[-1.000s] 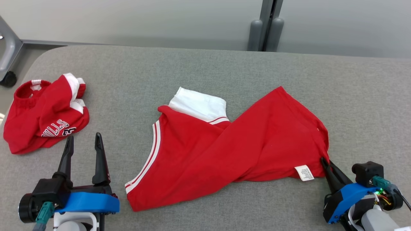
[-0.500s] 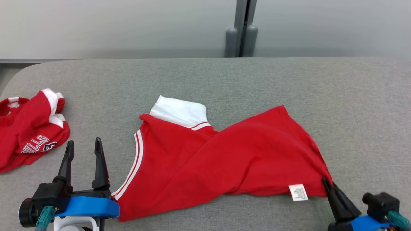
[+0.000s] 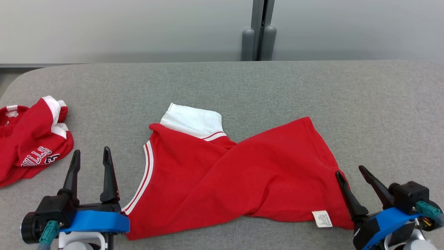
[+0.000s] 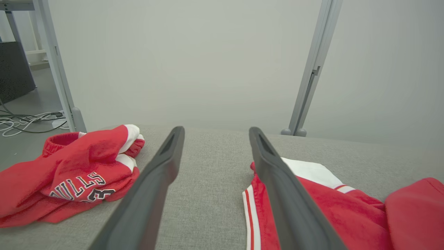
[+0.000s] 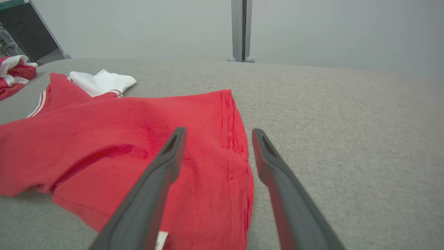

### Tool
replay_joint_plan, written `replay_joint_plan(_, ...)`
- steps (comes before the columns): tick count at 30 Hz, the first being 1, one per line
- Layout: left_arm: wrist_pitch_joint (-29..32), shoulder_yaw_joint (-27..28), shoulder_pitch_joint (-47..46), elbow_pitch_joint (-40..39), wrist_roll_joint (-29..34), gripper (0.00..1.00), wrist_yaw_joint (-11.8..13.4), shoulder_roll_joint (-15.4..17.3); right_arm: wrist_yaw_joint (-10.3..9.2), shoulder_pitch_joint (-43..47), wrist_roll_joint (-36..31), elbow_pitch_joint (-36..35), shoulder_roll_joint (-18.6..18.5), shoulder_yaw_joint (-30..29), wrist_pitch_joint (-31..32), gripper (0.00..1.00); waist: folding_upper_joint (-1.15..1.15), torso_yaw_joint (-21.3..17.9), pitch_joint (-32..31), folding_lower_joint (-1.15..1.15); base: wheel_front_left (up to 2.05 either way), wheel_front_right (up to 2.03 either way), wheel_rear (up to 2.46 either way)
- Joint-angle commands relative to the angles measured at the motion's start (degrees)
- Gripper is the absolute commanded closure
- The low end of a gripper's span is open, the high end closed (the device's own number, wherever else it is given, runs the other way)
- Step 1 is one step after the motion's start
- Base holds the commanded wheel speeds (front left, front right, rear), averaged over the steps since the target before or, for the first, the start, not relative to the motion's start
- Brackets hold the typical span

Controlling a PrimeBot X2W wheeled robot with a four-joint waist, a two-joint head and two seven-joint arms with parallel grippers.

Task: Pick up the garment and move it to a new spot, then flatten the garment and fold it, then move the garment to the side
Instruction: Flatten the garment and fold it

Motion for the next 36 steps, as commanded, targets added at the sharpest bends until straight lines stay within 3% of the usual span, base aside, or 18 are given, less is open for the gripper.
replay_joint_plan(1, -0.26, -0.03, -0.39, 0.04, 0.16, 0.00, -0.08, -0.07, 0.01, -0.88, -0.63, 0.66, -0.64, 0.34, 0.68, 0.00, 0.00, 0.19, 0.01, 0.00, 0.00, 0.00, 0.00)
replay_joint_plan(13, -0.26, -1.11, -1.81, 0.35, -0.46, 0.00, -0.08, -0.06, 0.01, -11.06, 0.80, 16.42, -1.91, 5.38, 5.16, 0.00, 0.00, 2.78, 1.58, 0.00, 0.00, 0.00, 0.00)
replay_joint_plan(14, -0.26, -1.13, -1.89, 0.44, -0.43, 0.00, -0.08, -0.05, 0.01, -11.41, 1.29, 17.58, -1.77, 6.23, 5.40, 0.10, 0.00, 2.98, 1.66, 0.00, 0.00, 0.00, 0.00)
replay_joint_plan(15, -0.26, -1.06, -1.88, 0.53, -0.42, 0.00, -0.08, -0.06, 0.01, -11.89, 1.88, 18.43, -1.68, 6.92, 5.14, 0.76, 0.00, 3.12, 1.69, 0.00, 0.00, 0.00, 0.00)
replay_joint_plan(16, -0.26, -1.00, -1.92, 0.59, -0.42, 0.00, -0.08, -0.06, 0.01, -12.51, 2.40, 19.09, -1.73, 7.36, 4.59, 1.00, 0.00, 3.22, 1.70, 0.00, 0.00, 0.00, 0.00)
replay_joint_plan(23, -0.26, -0.55, -1.27, 0.82, -0.48, 0.00, -0.08, -0.06, 0.01, -16.18, 3.12, 22.07, -2.44, 8.91, -0.86, 1.00, 0.00, 3.10, 1.21, 0.00, 0.00, 0.00, 0.00)
replay_joint_plan(30, -0.26, -0.07, -1.33, 0.74, -0.39, 0.00, -0.08, -0.06, 0.01, -21.71, 2.79, 21.43, -0.69, 9.39, -7.83, 1.00, 0.00, 1.98, 0.72, 0.00, 0.00, 0.00, 0.00)
replay_joint_plan(36, -0.26, -0.22, -0.27, 1.09, -0.34, 0.00, -0.08, -0.06, 0.01, -18.72, 5.55, 17.74, -0.36, 10.67, -8.39, 1.00, 0.00, 0.93, -0.89, 0.00, 0.00, 0.00, 0.00)
